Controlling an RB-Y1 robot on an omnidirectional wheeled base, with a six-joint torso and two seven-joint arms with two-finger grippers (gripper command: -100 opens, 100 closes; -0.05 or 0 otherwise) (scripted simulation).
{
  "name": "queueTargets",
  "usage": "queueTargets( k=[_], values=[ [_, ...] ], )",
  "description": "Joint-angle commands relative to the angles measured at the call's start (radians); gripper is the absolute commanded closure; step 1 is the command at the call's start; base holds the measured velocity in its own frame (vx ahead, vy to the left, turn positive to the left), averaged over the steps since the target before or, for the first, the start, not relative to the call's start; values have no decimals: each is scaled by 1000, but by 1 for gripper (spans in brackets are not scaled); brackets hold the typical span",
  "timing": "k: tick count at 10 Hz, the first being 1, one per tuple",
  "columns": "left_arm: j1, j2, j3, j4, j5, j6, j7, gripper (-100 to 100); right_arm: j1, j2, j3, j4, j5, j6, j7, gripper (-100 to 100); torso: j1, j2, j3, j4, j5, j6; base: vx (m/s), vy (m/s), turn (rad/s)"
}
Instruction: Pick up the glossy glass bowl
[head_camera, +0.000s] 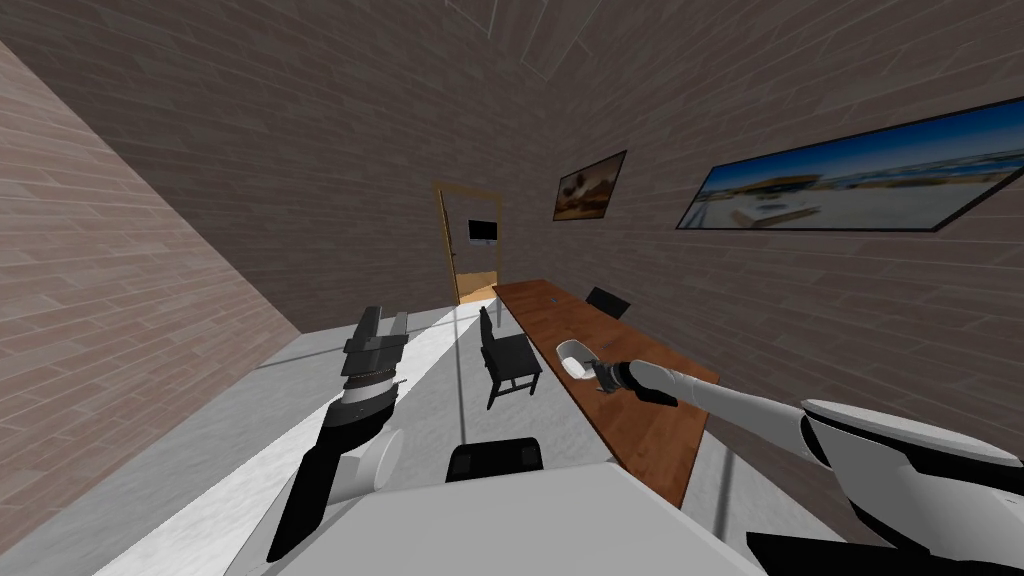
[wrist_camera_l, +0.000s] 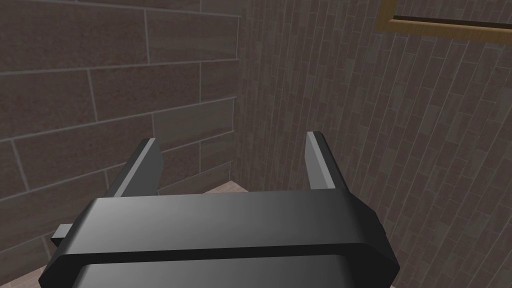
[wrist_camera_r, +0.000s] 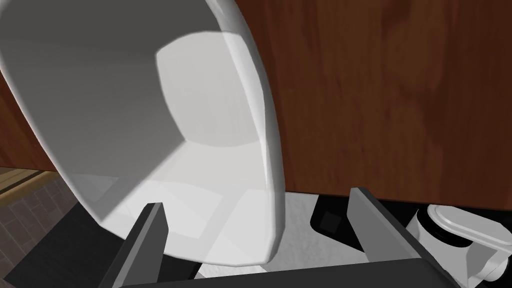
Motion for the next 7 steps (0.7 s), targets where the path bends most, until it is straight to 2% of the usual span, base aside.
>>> queueTargets(
  k=[1, 2, 3, 4, 5, 6, 7],
  values=[
    [0, 0, 0, 0, 0, 0, 0, 0, 0, 0, 0, 0, 0, 0, 0, -100, 0, 0, 0, 0, 0, 0, 39, 23, -4],
    [0, 0, 0, 0, 0, 0, 0, 0, 1, -2, 1, 1, -1, -2, 6, 0, -1, 2, 1, 0, 0, 0, 7, 4, 1],
    [0, 0, 0, 0, 0, 0, 0, 0, -49, 48, 44, 34, 36, -8, -45, -100, -2, 4, 2, 1, -1, 0, -27, -55, -125],
    [0, 0, 0, 0, 0, 0, 0, 0, -58, 56, 44, 34, 36, -8, -49, -100, -6, 6, 3, 1, -1, 0, -42, -63, -56],
    [0, 0, 0, 0, 0, 0, 0, 0, -98, 96, 87, 67, 72, -13, -97, -100, -7, 7, 4, 2, -2, 0, -55, -71, -106],
    [0, 0, 0, 0, 0, 0, 0, 0, -117, 113, 87, 67, 72, -13, -104, -100, -8, 8, 5, 2, -2, 0, -38, -64, -61],
    [0, 0, 0, 0, 0, 0, 0, 0, -158, 148, 130, 101, 108, -19, -159, -100, -7, 8, 4, 2, -2, 0, -47, -98, -119]
  ],
)
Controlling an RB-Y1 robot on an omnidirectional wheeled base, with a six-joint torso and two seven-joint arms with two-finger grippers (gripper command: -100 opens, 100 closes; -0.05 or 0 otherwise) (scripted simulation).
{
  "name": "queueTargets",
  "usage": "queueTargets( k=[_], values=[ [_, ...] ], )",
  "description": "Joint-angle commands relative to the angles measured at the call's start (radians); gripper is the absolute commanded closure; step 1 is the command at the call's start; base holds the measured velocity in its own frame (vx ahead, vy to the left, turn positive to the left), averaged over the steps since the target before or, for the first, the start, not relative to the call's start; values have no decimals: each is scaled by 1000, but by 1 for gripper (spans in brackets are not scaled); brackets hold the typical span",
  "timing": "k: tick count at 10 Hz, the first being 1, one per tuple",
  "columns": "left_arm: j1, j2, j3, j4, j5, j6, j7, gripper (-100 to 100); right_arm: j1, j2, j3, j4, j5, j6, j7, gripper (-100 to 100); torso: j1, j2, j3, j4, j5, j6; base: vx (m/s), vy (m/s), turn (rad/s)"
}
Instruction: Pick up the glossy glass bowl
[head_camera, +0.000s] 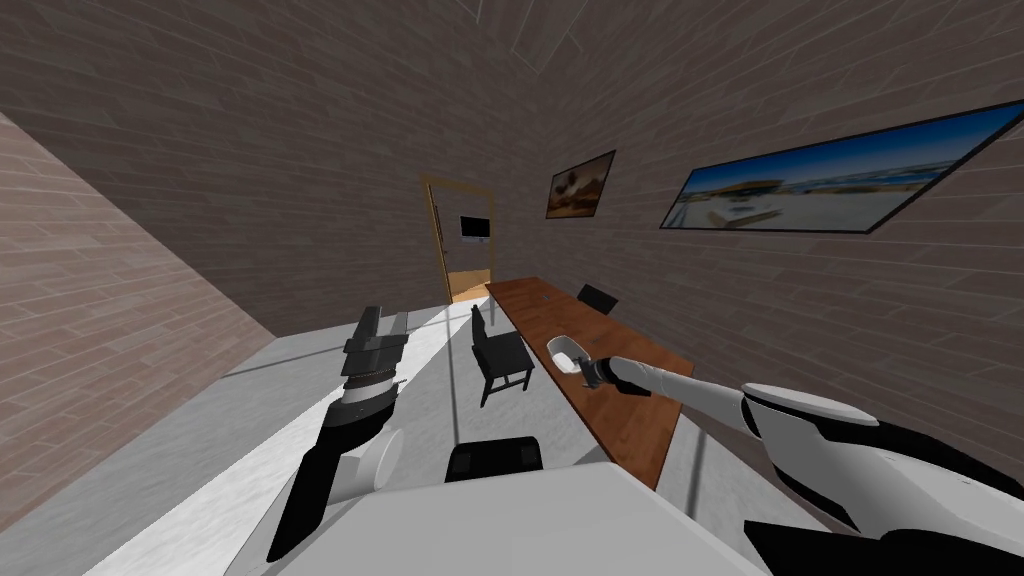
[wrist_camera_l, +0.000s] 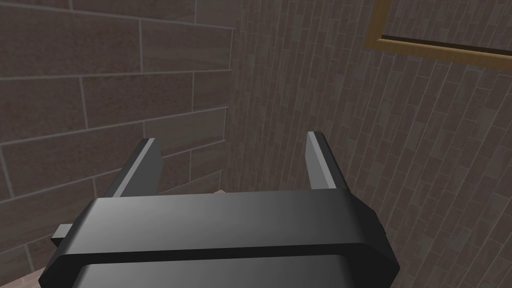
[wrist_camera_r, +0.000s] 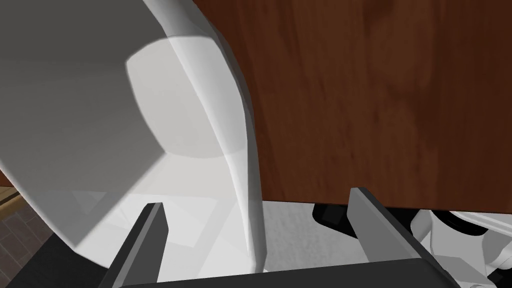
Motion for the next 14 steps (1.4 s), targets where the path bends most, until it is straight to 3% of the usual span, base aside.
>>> queueTargets(
  k=[1, 3, 4, 6, 7, 9, 10, 12, 13, 14],
  values=[
    [0, 0, 0, 0, 0, 0, 0, 0, -37, 47, 14, 27, 9, -8, -16, -100, 0, 0, 0, 0, 0, 0, -42, -77, -45],
    [0, 0, 0, 0, 0, 0, 0, 0, -37, 47, 14, 27, 9, -8, -16, -100, 3, -2, -1, 0, 1, -1, -5, -23, 12],
    [0, 0, 0, 0, 0, 0, 0, 0, -88, 92, 57, 61, 46, -13, -71, -100, 5, -3, -1, 0, 1, -1, -27, -51, -132],
    [0, 0, 0, 0, 0, 0, 0, 0, -96, 104, 57, 61, 46, -13, -71, -100, 3, -1, -1, 0, 1, -1, -23, -47, -20],
    [0, 0, 0, 0, 0, 0, 0, 0, -139, 158, 95, 94, 81, -19, -94, -100, 4, -2, -1, 0, 1, -1, -27, -63, -92],
    [0, 0, 0, 0, 0, 0, 0, 0, -155, 162, 100, 94, 82, -19, -125, -100, 2, -1, -1, 0, 1, 0, -21, -48, -38],
    [0, 0, 0, 0, 0, 0, 0, 0, -202, 212, 143, 127, 118, -25, -160, -100, 4, -2, -1, 0, 1, -1, -24, -57, -113],
    [0, 0, 0, 0, 0, 0, 0, 0, -214, 219, 143, 127, 118, -25, -180, -100, 3, -1, 0, 0, 1, 0, -28, -46, -26],
    [0, 0, 0, 0, 0, 0, 0, 0, -259, 268, 186, 160, 154, -30, -211, -100, 4, -1, -1, 0, 1, -1, -31, -69, -112],
    [0, 0, 0, 0, 0, 0, 0, 0, -273, 276, 186, 160, 154, -30, -235, -100, 3, -1, 0, 0, 1, 0, -20, -70, -59]
  ],
)
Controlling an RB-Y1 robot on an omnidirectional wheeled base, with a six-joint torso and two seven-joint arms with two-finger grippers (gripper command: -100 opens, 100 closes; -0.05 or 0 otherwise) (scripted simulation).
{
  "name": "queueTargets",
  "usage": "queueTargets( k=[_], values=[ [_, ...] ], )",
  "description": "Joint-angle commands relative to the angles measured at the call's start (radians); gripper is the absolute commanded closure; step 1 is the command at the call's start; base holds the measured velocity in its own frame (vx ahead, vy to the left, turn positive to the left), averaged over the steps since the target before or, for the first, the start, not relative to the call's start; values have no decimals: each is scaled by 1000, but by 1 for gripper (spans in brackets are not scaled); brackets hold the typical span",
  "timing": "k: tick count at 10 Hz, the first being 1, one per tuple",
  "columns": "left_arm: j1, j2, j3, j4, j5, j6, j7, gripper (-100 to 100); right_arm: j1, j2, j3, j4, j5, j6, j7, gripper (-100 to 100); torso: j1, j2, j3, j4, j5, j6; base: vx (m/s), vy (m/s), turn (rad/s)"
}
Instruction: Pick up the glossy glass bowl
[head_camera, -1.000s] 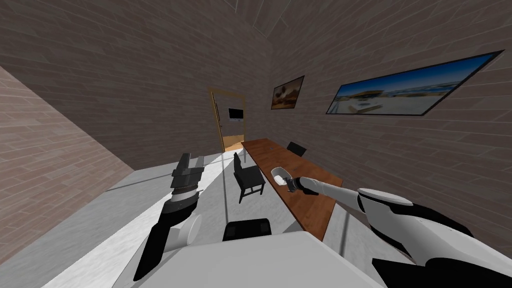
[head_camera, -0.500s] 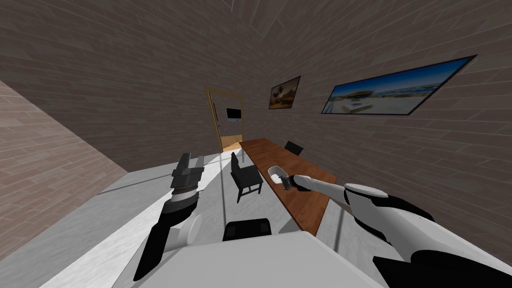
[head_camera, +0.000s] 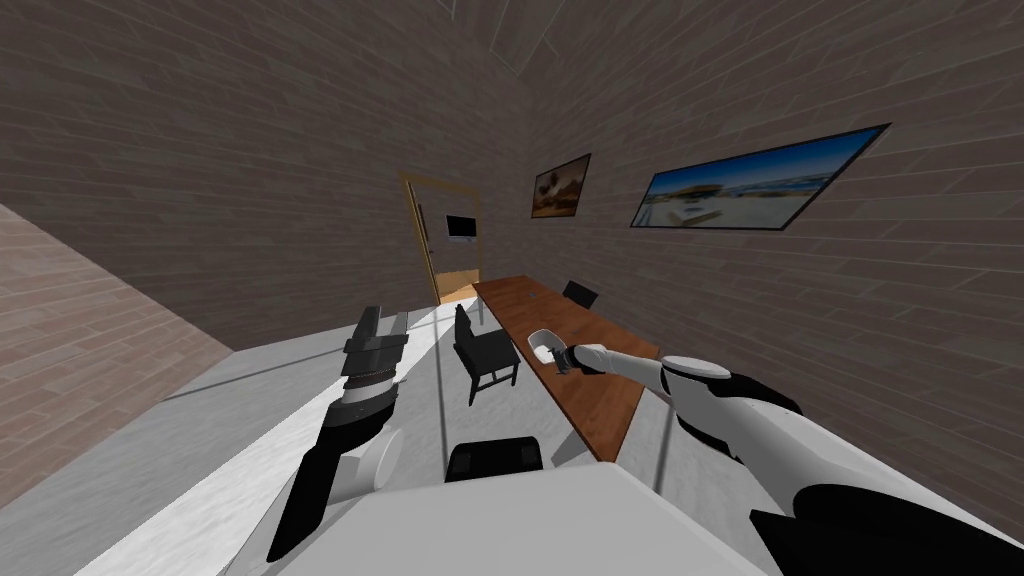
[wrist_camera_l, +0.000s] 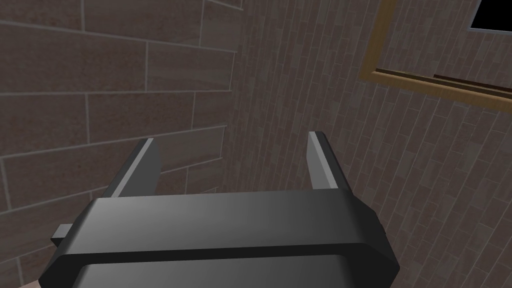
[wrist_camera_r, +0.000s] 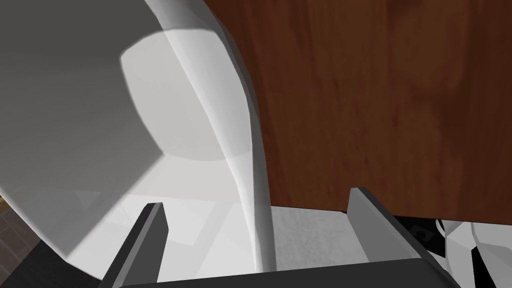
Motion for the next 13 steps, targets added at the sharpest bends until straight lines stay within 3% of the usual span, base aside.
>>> queueTargets(
  k=[1, 2, 3, 5, 6, 7, 8, 12, 13],
  values=[
    [0, 0, 0, 0, 0, 0, 0, 0, -50, 50, 48, 40, 40, -4, -50, -100, 0, 0, 0, 0, 0, 0, -30, -82, -83],
    [0, 0, 0, 0, 0, 0, 0, 0, -69, 70, 48, 40, 40, -4, -70, -100, -1, 0, 0, 0, 0, 0, -38, -74, -74],
    [0, 0, 0, 0, 0, 0, 0, 0, -106, 105, 91, 73, 76, -10, -106, -100, 0, 1, 0, 0, 0, 0, -49, -96, -118],
    [0, 0, 0, 0, 0, 0, 0, 0, -128, 127, 91, 73, 76, -10, -125, -100, 0, 1, 1, 0, 0, 0, -20, -50, -20],
    [0, 0, 0, 0, 0, 0, 0, 0, -177, 177, 134, 107, 113, -15, -160, -100, 2, 0, 0, 0, 0, 0, -19, -60, -137],
    [0, 0, 0, 0, 0, 0, 0, 0, -162, 158, 121, 87, 107, -14, -157, -100, 1, 0, 0, 0, 0, 0, -12, -32, -24],
    [0, 0, 0, 0, 0, 0, 0, 0, -165, 162, 125, 89, 112, -13, -169, 100, 2, 0, 0, 0, 0, 0, 0, 0, 0],
    [0, 0, 0, 0, 0, 0, 0, 0, -164, 161, 126, 89, 112, -15, -167, 100, 4, -1, 0, 1, 1, 0, 0, 0, 0],
    [0, 0, 0, 0, 0, 0, 0, 0, -164, 162, 127, 89, 112, -15, -166, 0, 4, 0, 1, 1, 1, 0, 0, 0, 0]
  ],
)
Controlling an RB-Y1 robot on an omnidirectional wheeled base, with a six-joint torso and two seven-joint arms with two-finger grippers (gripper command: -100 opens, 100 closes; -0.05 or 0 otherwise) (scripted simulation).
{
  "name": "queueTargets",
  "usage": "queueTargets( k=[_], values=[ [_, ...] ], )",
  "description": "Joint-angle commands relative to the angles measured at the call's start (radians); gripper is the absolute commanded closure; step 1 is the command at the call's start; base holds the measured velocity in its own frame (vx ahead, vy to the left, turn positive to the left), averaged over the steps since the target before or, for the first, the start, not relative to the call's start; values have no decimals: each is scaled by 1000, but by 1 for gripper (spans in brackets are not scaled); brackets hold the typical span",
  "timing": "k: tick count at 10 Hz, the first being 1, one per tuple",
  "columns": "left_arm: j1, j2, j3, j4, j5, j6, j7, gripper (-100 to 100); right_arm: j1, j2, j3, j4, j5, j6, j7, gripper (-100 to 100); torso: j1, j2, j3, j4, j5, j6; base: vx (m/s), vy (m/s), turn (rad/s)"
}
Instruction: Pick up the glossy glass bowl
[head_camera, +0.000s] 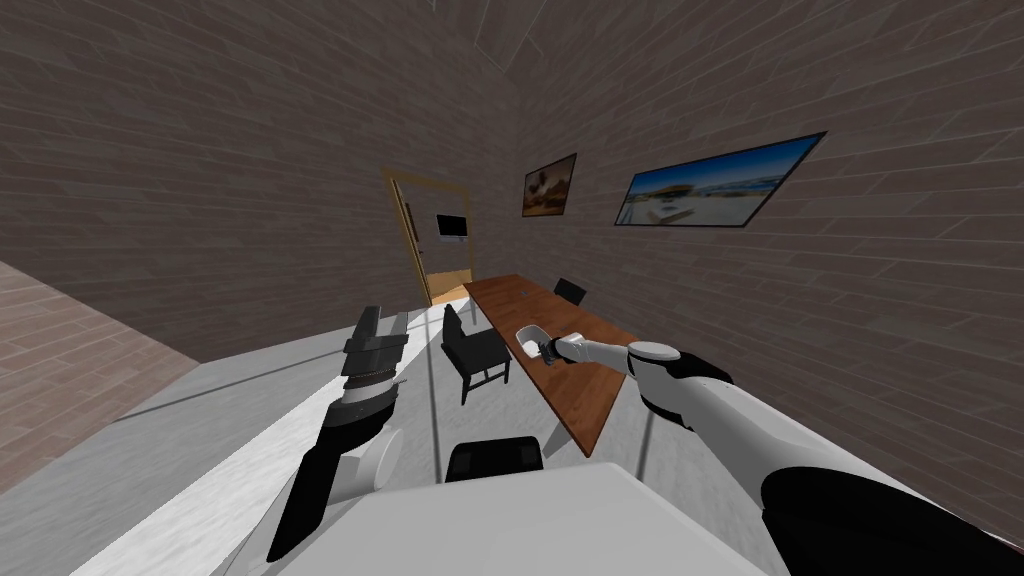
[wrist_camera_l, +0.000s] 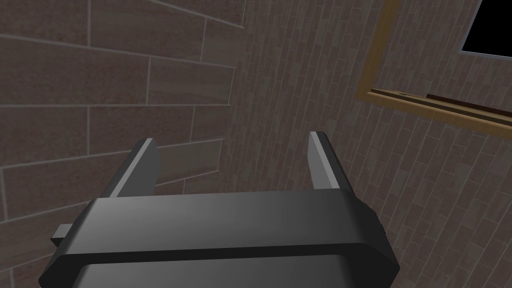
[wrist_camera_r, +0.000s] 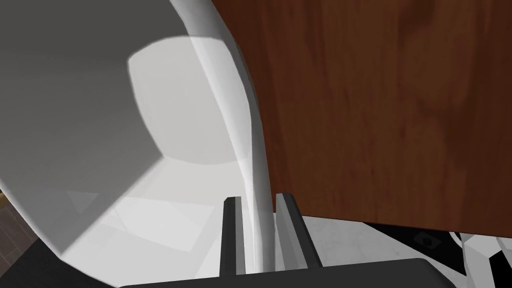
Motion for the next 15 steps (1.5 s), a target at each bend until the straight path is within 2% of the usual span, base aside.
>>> queueTargets(
  k=[1, 2, 3, 4, 5, 6, 7, 8, 9, 10, 11, 12, 13, 14, 15],
  values=[
    [0, 0, 0, 0, 0, 0, 0, 0, 35, -35, -36, -15, -36, 6, 41, 100, 0, 0, 0, 0, 0, 0, 19, 44, 119],
    [0, 0, 0, 0, 0, 0, 0, 0, 70, -67, -71, -49, -72, 11, 74, 100, 2, -1, -1, 0, 0, -1, 28, 123, 134],
    [0, 0, 0, 0, 0, 0, 0, 0, 94, -92, -79, -49, -72, 11, 96, 100, 7, -3, -2, -1, -1, -3, 48, 109, 67],
    [0, 0, 0, 0, 0, 0, 0, 0, 94, -92, -79, -49, -72, 11, 96, 100, 7, -4, -3, -2, -1, -2, 30, 40, 2],
    [0, 0, 0, 0, 0, 0, 0, 0, 139, -138, -122, -82, -108, 17, 128, 100, 3, -4, -3, -3, -2, -2, 20, 52, 130],
    [0, 0, 0, 0, 0, 0, 0, 0, 153, -149, -122, -82, -108, 17, 144, 100, 3, -4, -3, -2, -2, -2, 25, 52, 57],
    [0, 0, 0, 0, 0, 0, 0, 0, 187, -189, -165, -115, -145, 22, 183, 100, 2, -4, -3, -2, -2, -1, 47, 71, 101],
    [0, 0, 0, 0, 0, 0, 0, 0, 212, -207, -165, -115, -145, 22, 205, 100, 3, -5, -3, -2, -2, -2, 45, 77, 49],
    [0, 0, 0, 0, 0, 0, 0, 0, 249, -237, -207, -146, -181, 28, 260, 100, 3, -6, -4, -2, -2, -2, 32, 98, 92],
    [0, 0, 0, 0, 0, 0, 0, 0, 271, -264, -207, -148, -181, 28, 260, 100, 4, -6, -4, -2, -2, -2, 26, 80, 70],
    [0, 0, 0, 0, 0, 0, 0, 0, 302, -296, -250, -182, -217, 34, 305, 100, 3, -6, -4, -2, -1, -1, 42, 85, 102],
    [0, 0, 0, 0, 0, 0, 0, 0, 330, -321, -250, -182, -217, 34, 315, 100, 4, -6, -4, -1, -1, -3, 35, 69, 64],
    [0, 0, 0, 0, 0, 0, 0, 0, 355, -351, -287, -215, -253, 39, 339, 100, 3, -6, -3, -1, -1, -2, 39, 85, 95],
    [0, 0, 0, 0, 0, 0, 0, 0, 384, -379, -293, -215, -253, 39, 350, 100, 4, -5, -3, 0, 0, -3, 34, 83, 76],
    [0, 0, 0, 0, 0, 0, 0, 0, 389, -379, -293, -215, -253, 39, 369, 100, 4, -4, -2, 0, 0, -2, 14, 31, -15]
  ],
)
